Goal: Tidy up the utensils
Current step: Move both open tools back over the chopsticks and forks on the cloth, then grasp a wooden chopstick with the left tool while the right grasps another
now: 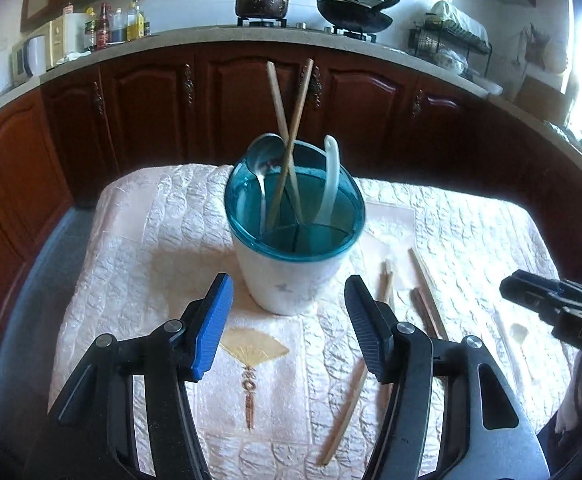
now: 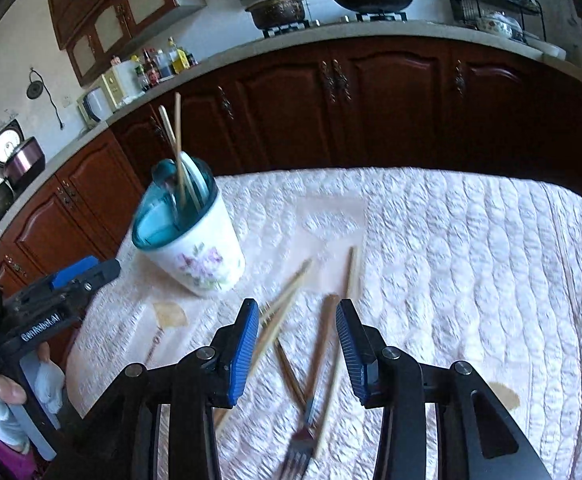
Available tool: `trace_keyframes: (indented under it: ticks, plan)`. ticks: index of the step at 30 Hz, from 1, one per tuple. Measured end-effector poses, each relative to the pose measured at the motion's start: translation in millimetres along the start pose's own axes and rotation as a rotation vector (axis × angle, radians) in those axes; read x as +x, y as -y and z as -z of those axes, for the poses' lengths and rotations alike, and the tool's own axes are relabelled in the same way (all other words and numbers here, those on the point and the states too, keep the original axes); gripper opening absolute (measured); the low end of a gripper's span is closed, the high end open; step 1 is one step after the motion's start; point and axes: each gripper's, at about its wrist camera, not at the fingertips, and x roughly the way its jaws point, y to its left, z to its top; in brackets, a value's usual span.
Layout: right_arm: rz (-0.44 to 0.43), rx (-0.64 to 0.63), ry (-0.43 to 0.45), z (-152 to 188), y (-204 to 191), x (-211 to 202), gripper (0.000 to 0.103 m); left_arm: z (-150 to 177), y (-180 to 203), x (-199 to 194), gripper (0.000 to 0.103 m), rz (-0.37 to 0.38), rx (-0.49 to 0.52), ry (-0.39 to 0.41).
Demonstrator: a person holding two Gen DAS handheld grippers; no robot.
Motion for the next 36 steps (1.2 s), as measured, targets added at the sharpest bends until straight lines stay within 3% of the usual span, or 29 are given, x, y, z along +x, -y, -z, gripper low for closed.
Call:
trace_keyframes:
  ticks: [11, 16, 27, 29, 31, 32, 34, 36]
  plan:
    - [-0.002, 0.050, -0.107, 26, 25, 23, 0.038, 19, 9, 23, 0.058, 0.099, 0.021, -0.125]
    - [0.007, 0.069, -0.152, 28, 34, 48, 0.027, 31, 23, 38, 0.058, 0.121, 0.070, -0.171]
    - [0.027, 0.113, -0.237, 2, 47, 116, 0.025, 37, 50, 88, 0.058, 0.100, 0.144, -0.264]
    - [0.013, 0.132, -0.253, 1, 50, 124, 0.020, 40, 55, 97, 0.058, 0.082, 0.164, -0.282]
    - [-0.005, 0.152, -0.256, 0, 53, 128, 0.014, 42, 57, 106, 0.055, 0.073, 0.175, -0.297]
    - [-0.009, 0.155, -0.255, 0, 53, 128, 0.008, 43, 57, 109, 0.051, 0.075, 0.174, -0.305]
    - [-0.024, 0.164, -0.257, -1, 53, 130, 0.006, 44, 57, 112, 0.041, 0.101, 0.160, -0.321]
    - [-0.032, 0.172, -0.257, 2, 56, 121, 0.006, 45, 60, 114, 0.010, 0.111, 0.162, -0.343]
